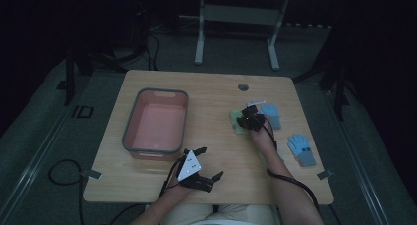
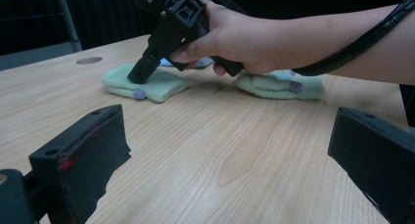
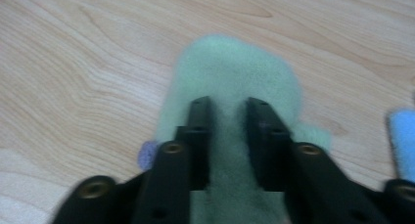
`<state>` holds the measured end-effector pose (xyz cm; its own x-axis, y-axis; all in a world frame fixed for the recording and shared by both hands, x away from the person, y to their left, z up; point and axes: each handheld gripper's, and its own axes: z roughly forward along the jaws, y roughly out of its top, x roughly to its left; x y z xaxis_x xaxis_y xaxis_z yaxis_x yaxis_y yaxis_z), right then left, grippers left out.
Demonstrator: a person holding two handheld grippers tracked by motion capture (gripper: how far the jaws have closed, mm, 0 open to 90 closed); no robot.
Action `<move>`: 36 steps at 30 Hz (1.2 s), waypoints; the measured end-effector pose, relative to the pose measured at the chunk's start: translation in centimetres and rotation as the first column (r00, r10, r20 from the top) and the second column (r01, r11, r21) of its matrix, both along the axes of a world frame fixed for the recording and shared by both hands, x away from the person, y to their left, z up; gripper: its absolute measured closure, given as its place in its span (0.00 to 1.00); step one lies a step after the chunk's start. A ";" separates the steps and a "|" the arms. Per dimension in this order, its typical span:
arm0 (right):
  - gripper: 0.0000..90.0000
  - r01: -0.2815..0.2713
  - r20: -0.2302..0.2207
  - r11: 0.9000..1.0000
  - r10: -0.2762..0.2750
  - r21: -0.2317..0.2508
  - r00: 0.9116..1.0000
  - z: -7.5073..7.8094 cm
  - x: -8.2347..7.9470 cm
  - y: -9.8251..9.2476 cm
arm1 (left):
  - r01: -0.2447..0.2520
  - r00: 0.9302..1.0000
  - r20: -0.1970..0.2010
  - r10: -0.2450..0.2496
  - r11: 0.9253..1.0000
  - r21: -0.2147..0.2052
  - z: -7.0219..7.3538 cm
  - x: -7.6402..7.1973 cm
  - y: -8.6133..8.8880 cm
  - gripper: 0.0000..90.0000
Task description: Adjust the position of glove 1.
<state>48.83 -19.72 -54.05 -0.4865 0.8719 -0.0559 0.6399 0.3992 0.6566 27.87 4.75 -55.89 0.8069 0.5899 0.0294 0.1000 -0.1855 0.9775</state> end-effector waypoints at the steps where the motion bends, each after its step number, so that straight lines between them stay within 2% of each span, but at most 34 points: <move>1: 0.89 0.000 0.001 1.000 0.000 -0.004 1.000 0.0 0.0 0.1 | -0.002 1.000 0.001 0.002 1.000 0.000 0.0 0.0 0.0 0.01; 7: 0.96 0.057 0.026 0.998 -0.056 -0.034 0.998 0.5 -0.7 0.6 | -0.002 1.000 0.003 0.002 1.000 0.001 0.0 0.0 0.0 0.01; 9: 0.96 0.066 0.019 0.998 -0.066 0.000 0.998 1.2 -1.1 0.5 | 0.000 1.000 0.001 0.000 1.000 -0.002 0.0 0.0 0.0 0.01; 11: 0.96 0.056 0.031 0.998 -0.056 0.001 0.998 2.0 -1.6 0.6 | 0.002 1.000 -0.002 -0.002 1.000 -0.004 0.0 0.0 0.0 0.01; 13: 0.96 0.047 0.040 0.999 -0.048 0.028 0.998 3.2 -2.3 0.7 | 0.001 1.000 0.000 -0.001 1.000 -0.001 0.0 0.0 0.0 0.01; 15: 0.96 0.051 0.056 0.997 -0.054 0.057 0.997 4.4 -3.3 0.8 | 0.001 1.000 0.002 -0.001 1.000 0.001 0.0 0.0 0.0 0.01; 18: 0.96 0.055 0.099 0.996 -0.062 0.065 0.993 6.2 -5.2 1.3 | -0.001 1.000 0.004 0.001 1.000 0.001 0.0 0.0 0.0 0.01; 21: 0.97 0.045 0.123 0.997 -0.053 0.064 0.991 7.6 -7.0 1.9 | 0.000 1.000 0.004 0.000 1.000 0.003 0.0 0.0 0.0 0.01; 25: 0.97 0.019 0.171 0.999 -0.023 0.026 0.985 9.1 -9.3 2.9 | 0.001 1.000 0.002 -0.001 1.000 0.000 0.0 -0.1 0.0 0.01; 27: 0.97 0.020 0.184 0.999 -0.028 0.048 0.983 9.8 -10.2 3.1 | 0.001 1.000 0.001 -0.001 1.000 0.000 0.0 0.0 0.0 0.01; 31: 0.97 -0.006 0.224 0.999 -0.002 0.039 0.974 10.6 -12.4 3.6 | 0.001 1.000 0.002 -0.001 1.000 -0.004 0.0 0.0 -0.1 0.01; 36: 0.97 -0.029 0.213 0.997 0.013 0.075 0.977 10.4 -15.0 3.5 | 0.000 1.000 0.006 0.000 1.000 0.001 0.0 -0.1 -0.1 0.01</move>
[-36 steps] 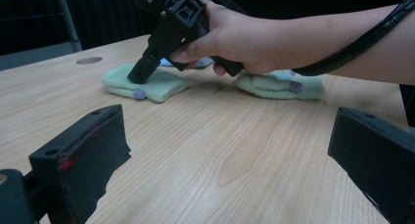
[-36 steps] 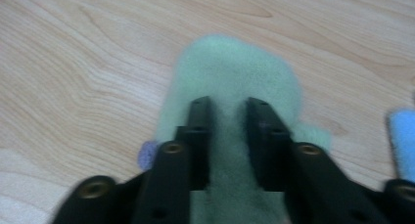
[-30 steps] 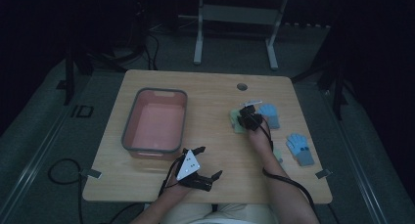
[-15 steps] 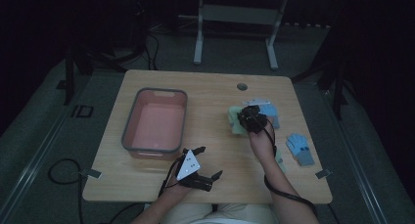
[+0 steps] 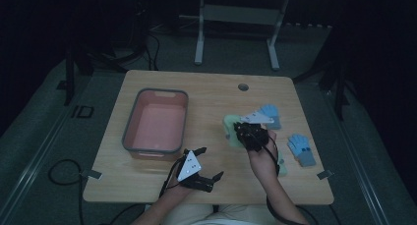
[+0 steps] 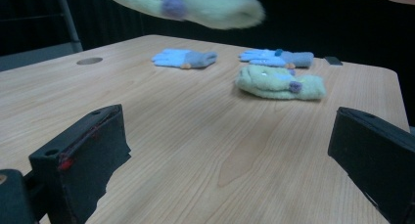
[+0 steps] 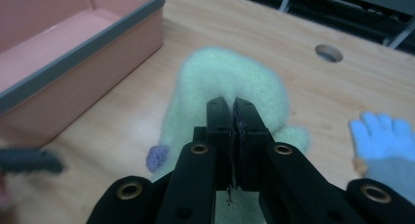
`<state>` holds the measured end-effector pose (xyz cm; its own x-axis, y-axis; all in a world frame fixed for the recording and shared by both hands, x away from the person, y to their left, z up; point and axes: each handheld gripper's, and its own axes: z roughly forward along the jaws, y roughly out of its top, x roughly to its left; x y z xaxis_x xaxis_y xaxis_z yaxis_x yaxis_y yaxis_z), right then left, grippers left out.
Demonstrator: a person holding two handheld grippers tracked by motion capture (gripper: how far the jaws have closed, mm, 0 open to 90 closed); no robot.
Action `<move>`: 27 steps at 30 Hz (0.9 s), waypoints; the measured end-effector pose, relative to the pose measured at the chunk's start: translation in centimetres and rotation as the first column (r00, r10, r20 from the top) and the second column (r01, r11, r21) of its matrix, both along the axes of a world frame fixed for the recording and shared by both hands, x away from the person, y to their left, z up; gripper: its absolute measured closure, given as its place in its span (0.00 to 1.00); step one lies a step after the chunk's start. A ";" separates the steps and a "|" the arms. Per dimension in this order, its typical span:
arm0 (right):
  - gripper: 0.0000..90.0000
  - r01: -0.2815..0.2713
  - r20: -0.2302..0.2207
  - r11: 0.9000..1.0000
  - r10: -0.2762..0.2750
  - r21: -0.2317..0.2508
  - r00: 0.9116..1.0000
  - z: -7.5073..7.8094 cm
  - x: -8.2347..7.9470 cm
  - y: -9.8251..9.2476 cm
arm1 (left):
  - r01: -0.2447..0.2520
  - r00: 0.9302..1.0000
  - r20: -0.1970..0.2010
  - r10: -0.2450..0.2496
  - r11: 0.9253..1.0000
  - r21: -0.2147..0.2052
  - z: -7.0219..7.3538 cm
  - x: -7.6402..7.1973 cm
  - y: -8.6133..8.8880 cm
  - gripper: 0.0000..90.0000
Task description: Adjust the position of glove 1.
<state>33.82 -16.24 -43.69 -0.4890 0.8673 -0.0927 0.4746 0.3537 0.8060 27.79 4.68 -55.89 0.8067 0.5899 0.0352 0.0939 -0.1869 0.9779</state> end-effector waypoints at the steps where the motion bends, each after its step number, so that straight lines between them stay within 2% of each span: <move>1: 0.97 0.004 -0.003 1.000 -0.004 0.005 1.000 -0.3 -0.5 -0.1 | 0.000 1.000 0.001 0.000 1.000 0.001 0.0 0.0 0.0 0.01; 7: 0.97 0.031 -0.042 0.999 -0.032 -0.013 0.999 -3.1 -2.3 0.0 | 0.003 1.000 0.002 -0.003 1.000 0.002 0.0 0.0 0.0 0.01; 9: 0.97 0.049 -0.075 0.999 -0.049 -0.003 0.996 -4.4 -2.3 0.0 | 0.004 1.000 0.002 -0.004 1.000 0.001 0.0 0.0 0.0 0.01; 17: 0.97 0.100 -0.146 0.995 -0.101 -0.010 0.984 -8.3 -1.7 0.8 | 0.004 1.000 0.001 -0.004 1.000 0.005 0.0 0.0 -0.1 0.01; 21: 0.97 0.102 -0.154 0.994 -0.107 -0.038 0.982 -9.6 -1.1 1.3 | 0.006 1.000 0.004 -0.006 1.000 0.006 0.0 -0.1 -0.1 0.01; 24: 0.96 0.088 -0.143 0.995 -0.095 -0.054 0.985 -10.2 -0.7 1.4 | 0.006 1.000 0.006 -0.006 1.000 0.006 0.0 -0.1 -0.1 0.01; 27: 0.95 0.079 -0.125 0.996 -0.083 -0.037 0.989 -10.7 -0.5 1.1 | 0.005 1.000 -0.005 -0.005 1.000 -0.001 0.0 0.0 0.0 0.01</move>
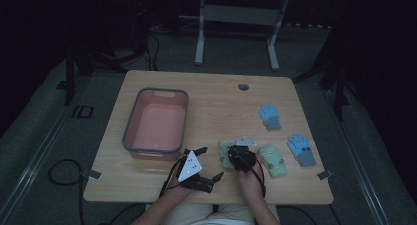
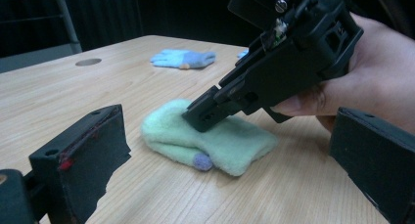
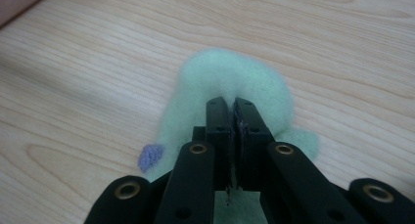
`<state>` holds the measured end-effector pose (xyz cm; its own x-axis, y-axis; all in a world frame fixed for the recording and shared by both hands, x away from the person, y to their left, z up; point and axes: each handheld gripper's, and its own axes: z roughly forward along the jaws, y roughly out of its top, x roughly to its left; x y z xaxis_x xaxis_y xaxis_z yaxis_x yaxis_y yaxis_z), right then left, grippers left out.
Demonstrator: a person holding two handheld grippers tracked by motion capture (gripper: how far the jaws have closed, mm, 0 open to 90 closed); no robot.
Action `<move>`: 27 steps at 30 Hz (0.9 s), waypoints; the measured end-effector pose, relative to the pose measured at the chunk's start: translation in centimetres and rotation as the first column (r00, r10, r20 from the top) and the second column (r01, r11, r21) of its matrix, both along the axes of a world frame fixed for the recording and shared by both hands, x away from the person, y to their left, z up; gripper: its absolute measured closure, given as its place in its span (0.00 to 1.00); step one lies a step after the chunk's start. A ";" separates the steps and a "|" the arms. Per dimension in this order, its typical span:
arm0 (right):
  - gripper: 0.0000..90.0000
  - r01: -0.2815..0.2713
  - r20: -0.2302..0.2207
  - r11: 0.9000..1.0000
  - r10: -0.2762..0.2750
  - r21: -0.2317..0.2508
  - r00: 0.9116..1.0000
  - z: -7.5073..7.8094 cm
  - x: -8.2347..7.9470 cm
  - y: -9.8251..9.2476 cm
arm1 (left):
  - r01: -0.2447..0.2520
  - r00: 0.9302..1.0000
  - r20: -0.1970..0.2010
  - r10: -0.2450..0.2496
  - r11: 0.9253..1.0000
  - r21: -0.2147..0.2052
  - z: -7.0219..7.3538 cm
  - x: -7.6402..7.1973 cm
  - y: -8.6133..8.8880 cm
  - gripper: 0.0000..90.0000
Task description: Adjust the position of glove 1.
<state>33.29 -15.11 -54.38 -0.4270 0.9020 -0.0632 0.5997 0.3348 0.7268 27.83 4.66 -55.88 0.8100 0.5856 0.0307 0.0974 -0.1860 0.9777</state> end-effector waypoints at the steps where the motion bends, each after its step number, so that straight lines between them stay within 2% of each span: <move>1: 0.95 -0.004 -0.002 1.000 0.004 0.002 1.000 -0.3 0.1 -0.1 | 0.000 1.000 -0.003 0.000 1.000 -0.004 0.0 0.0 0.0 0.01; 4: 0.94 -0.007 0.000 0.999 0.007 0.040 1.000 -0.6 0.3 -0.5 | -0.001 1.000 0.003 0.001 1.000 -0.001 0.0 0.0 0.0 0.01; 7: 0.87 -0.015 -0.011 0.999 0.015 0.039 1.000 -0.3 0.4 -0.6 | 0.002 1.000 0.012 -0.002 1.000 0.005 0.0 -0.1 -0.1 0.01; 10: 0.79 -0.035 -0.009 0.999 0.035 0.029 0.999 0.4 0.4 -0.6 | 0.002 1.000 0.009 -0.002 1.000 0.004 0.0 -0.1 -0.1 0.01; 12: 0.78 -0.065 -0.006 0.997 0.065 0.047 0.998 1.1 0.4 -1.0 | 0.003 1.000 0.011 -0.003 1.000 0.004 0.0 -0.1 -0.1 0.01; 14: 0.76 -0.085 0.021 0.994 0.084 0.070 0.996 1.9 0.4 -1.5 | 0.005 1.000 0.012 -0.005 1.000 0.004 0.0 -0.1 -0.1 0.01; 16: 0.73 -0.106 0.043 0.993 0.104 0.057 0.994 2.9 0.4 -2.1 | 0.005 1.000 0.012 -0.005 1.000 0.003 0.0 -0.1 -0.1 0.01; 17: 0.72 -0.115 0.052 0.992 0.112 0.045 0.992 3.3 0.5 -2.4 | 0.006 1.000 0.012 -0.006 1.000 0.003 0.0 -0.1 -0.1 0.01; 22: 0.74 -0.150 0.092 0.987 0.145 0.052 0.985 5.7 0.9 -5.2 | 0.005 1.000 0.014 -0.005 1.000 0.003 0.0 -0.1 -0.1 0.01; 27: 0.74 -0.170 0.110 0.984 0.162 0.062 0.981 7.2 1.2 -8.7 | 0.005 1.000 0.013 -0.005 1.000 0.003 0.0 -0.1 -0.1 0.01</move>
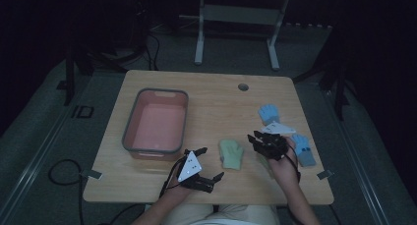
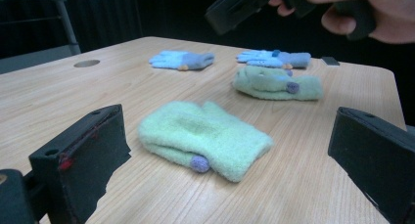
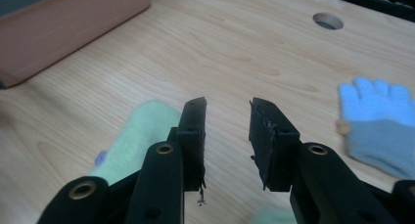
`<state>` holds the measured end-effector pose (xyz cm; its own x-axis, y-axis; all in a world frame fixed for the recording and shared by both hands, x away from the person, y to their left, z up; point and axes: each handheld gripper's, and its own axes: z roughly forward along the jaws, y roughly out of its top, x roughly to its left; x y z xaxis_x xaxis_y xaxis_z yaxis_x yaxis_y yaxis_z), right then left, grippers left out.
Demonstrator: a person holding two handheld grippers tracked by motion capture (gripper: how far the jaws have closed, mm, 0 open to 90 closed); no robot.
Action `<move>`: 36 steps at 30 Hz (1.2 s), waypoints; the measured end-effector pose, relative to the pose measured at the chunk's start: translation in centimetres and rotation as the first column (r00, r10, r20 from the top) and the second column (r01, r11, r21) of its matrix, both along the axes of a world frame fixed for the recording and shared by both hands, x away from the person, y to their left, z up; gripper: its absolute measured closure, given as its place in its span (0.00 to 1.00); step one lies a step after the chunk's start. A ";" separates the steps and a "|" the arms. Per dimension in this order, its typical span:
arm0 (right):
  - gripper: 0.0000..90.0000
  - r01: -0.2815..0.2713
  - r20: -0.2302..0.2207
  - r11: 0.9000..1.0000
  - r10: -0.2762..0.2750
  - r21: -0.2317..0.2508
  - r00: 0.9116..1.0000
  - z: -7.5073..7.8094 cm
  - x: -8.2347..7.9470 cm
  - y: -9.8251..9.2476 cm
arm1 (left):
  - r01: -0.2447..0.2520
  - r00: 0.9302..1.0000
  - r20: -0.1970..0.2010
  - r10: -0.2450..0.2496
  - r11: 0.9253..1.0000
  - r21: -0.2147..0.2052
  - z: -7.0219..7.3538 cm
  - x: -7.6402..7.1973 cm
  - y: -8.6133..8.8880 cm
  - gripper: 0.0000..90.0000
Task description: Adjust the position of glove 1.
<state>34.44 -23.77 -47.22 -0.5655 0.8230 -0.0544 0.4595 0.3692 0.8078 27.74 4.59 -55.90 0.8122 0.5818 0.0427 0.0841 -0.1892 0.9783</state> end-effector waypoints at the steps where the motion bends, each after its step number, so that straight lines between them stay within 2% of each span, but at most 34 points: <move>1: 0.74 -0.002 0.003 1.000 0.002 0.001 1.000 0.2 0.0 -0.6 | 0.000 1.000 0.000 0.000 1.000 0.000 0.0 0.0 0.0 0.01; 4: 0.74 -0.024 0.013 1.000 0.025 -0.007 1.000 0.3 -0.3 -2.4 | 0.000 1.000 -0.002 0.000 1.000 -0.001 0.0 0.0 0.0 0.01; 5: 0.74 -0.031 0.014 0.999 0.031 -0.023 0.999 0.1 -0.4 -2.9 | 0.000 1.000 -0.002 0.000 1.000 -0.001 0.0 0.0 0.0 0.01; 6: 0.74 -0.032 0.022 0.999 0.033 -0.034 0.999 -0.1 -0.7 -3.4 | 0.000 1.000 -0.001 0.000 1.000 -0.001 0.0 0.0 0.0 0.01; 8: 0.74 -0.054 0.015 0.998 0.055 -0.027 0.998 -0.8 -1.2 -4.2 | 0.000 1.000 -0.002 0.000 1.000 -0.001 0.0 0.0 0.0 0.01; 10: 0.74 -0.056 0.006 0.997 0.057 -0.045 0.998 -1.7 -1.7 -5.0 | -0.002 1.000 -0.003 0.002 1.000 -0.001 0.0 0.0 0.0 0.01; 13: 0.71 -0.056 -0.027 0.997 0.055 -0.060 0.998 -2.9 -2.2 -6.2 | -0.001 1.000 -0.002 0.001 1.000 0.000 0.0 0.0 0.0 0.01; 18: 0.71 -0.052 -0.063 0.998 0.050 -0.038 0.997 -4.0 -2.5 -8.1 | -0.001 1.000 -0.002 0.001 1.000 0.000 0.0 0.0 0.0 0.01; 23: 0.69 -0.050 -0.096 0.997 0.045 -0.052 0.994 -5.1 -2.4 -8.5 | -0.002 1.000 0.005 0.002 1.000 0.007 0.0 -0.1 -0.1 0.01; 26: 0.68 -0.053 -0.141 0.998 0.048 -0.032 0.989 -6.7 -2.3 -8.6 | -0.002 1.000 0.004 0.001 1.000 0.006 0.0 -0.1 -0.1 0.01; 27: 0.68 -0.055 -0.143 0.998 0.050 -0.030 0.988 -7.1 -2.3 -8.6 | -0.002 1.000 0.003 0.002 1.000 0.006 0.0 -0.1 -0.1 0.01; 28: 0.69 -0.055 -0.143 0.998 0.053 -0.015 0.988 -7.3 -2.3 -8.7 | -0.004 1.000 0.002 0.004 1.000 0.006 0.0 -0.1 -0.1 0.01; 30: 0.83 -0.050 -0.133 0.998 0.046 -0.033 0.990 -7.3 -2.4 -8.8 | -0.006 1.000 0.003 0.006 1.000 0.008 0.0 -0.1 -0.1 0.01; 32: 0.90 -0.045 -0.133 0.999 0.042 -0.021 0.990 -7.5 -2.5 -8.7 | -0.005 1.000 0.003 0.005 1.000 0.008 0.0 -0.1 -0.1 0.01; 36: 0.96 -0.008 -0.141 1.000 0.004 -0.030 0.990 -7.4 -2.5 -8.4 | -0.004 1.000 0.002 0.004 1.000 0.007 0.0 -0.1 -0.1 0.01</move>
